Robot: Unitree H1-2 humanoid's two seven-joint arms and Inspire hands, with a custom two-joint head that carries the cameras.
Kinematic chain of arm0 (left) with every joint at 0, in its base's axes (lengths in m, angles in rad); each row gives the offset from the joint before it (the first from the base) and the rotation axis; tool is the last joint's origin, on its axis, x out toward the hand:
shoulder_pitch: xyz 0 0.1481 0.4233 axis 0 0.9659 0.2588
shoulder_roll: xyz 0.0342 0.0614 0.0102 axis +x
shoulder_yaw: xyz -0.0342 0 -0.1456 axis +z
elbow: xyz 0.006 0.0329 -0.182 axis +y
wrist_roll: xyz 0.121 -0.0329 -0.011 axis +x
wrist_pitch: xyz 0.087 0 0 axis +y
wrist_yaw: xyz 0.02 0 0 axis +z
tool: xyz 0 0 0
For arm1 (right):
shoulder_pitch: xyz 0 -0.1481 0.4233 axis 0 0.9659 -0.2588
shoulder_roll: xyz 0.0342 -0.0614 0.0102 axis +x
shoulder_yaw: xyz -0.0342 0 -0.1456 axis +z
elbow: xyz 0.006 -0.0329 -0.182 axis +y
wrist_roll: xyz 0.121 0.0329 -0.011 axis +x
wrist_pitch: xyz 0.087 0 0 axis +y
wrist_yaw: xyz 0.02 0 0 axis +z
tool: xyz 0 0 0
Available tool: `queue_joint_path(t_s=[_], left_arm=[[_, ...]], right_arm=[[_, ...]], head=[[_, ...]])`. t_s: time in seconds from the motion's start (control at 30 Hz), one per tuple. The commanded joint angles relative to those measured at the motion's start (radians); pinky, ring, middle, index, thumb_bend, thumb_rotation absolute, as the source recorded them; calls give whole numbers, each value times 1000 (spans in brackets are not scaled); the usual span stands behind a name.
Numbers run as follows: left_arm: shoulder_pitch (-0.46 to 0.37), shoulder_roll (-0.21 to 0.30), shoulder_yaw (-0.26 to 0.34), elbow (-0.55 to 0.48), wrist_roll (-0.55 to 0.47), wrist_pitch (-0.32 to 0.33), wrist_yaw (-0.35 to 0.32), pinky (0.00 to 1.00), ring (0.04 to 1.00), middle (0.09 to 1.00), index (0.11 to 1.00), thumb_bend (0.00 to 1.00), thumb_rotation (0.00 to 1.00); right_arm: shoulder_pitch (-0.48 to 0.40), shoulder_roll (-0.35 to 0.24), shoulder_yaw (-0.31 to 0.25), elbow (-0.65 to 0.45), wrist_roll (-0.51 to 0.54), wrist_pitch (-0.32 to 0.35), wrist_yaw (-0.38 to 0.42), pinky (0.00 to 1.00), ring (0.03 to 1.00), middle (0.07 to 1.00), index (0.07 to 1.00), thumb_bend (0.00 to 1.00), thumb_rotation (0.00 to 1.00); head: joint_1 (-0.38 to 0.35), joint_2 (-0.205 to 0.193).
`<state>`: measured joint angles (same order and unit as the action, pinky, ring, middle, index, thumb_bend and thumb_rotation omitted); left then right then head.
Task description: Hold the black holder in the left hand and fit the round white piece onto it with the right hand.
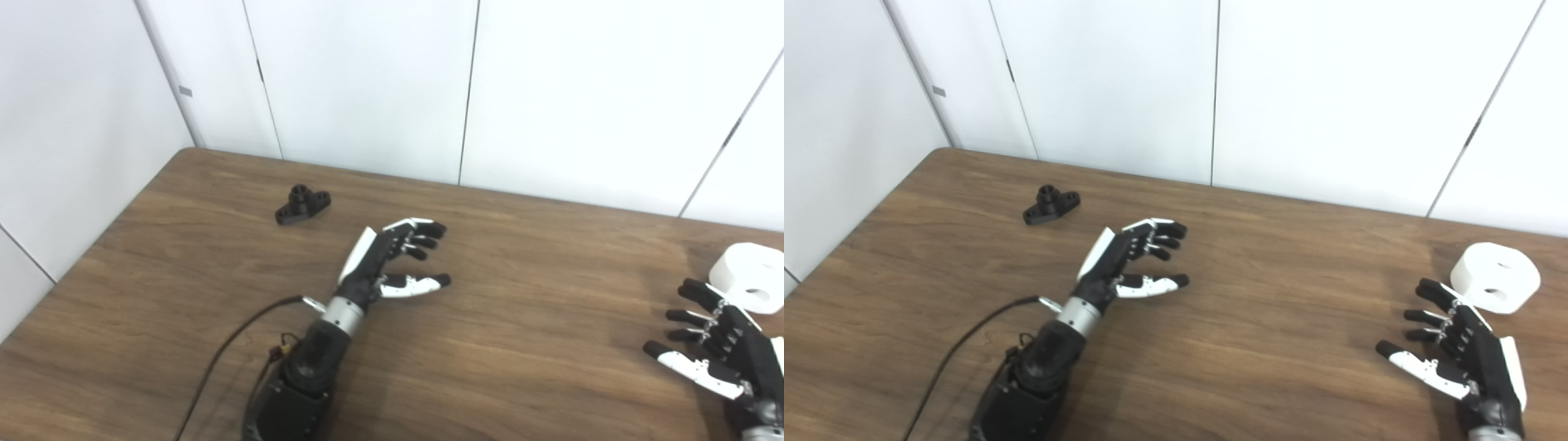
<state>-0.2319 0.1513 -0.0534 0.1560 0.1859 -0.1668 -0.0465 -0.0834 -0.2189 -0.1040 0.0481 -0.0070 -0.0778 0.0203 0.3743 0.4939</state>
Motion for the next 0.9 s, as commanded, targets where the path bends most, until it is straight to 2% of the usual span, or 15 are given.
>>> queue_joint_path(t_s=[0.0, 0.17, 0.33, 0.53, 0.6, 0.67, 0.73, 0.87], left_arm=[[-52, 24, 5, -56, 22, 11, -2, 637, 749, 762, 724, 763, 0], [-78, 106, 7, -89, 76, 33, -13, 613, 745, 789, 732, 756, 0], [-99, 157, 19, -112, 171, 66, 14, 767, 846, 857, 729, 784, 46], [-126, 206, 51, -136, 225, 97, 34, 736, 848, 876, 729, 792, 47], [-135, 219, 64, -137, 235, 100, 39, 778, 847, 874, 728, 789, 28], [-144, 232, 75, -144, 249, 123, 37, 765, 849, 879, 729, 784, 27], [-154, 241, 86, -146, 257, 135, 38, 708, 856, 888, 729, 773, 14], [-174, 258, 109, -138, 276, 167, 50, 720, 892, 900, 726, 767, 23]], right_arm=[[-14, -18, -8, 1, -3, -19, 3, 530, 662, 800, 770, 772, 0], [-12, -20, -6, -1, -4, -18, 5, 526, 665, 798, 769, 773, 0], [-15, -27, -5, 21, -7, -40, 10, 536, 672, 796, 766, 772, 0], [-16, -28, -6, 36, 3, -61, 20, 536, 669, 793, 763, 775, 0], [-15, -27, -6, 36, 2, -61, 20, 532, 668, 794, 762, 772, 0], [-14, -28, -5, 36, -3, -58, 20, 532, 668, 792, 760, 773, 0], [-14, -28, -4, 35, -8, -55, 18, 525, 660, 786, 757, 777, 7], [-14, -31, -8, 41, 1, -63, 23, 534, 666, 786, 754, 775, 0]], head=[[3, 1], [9, -2], [12, -5], [15, -4], [15, -4], [15, -4], [15, -4], [17, -2]])
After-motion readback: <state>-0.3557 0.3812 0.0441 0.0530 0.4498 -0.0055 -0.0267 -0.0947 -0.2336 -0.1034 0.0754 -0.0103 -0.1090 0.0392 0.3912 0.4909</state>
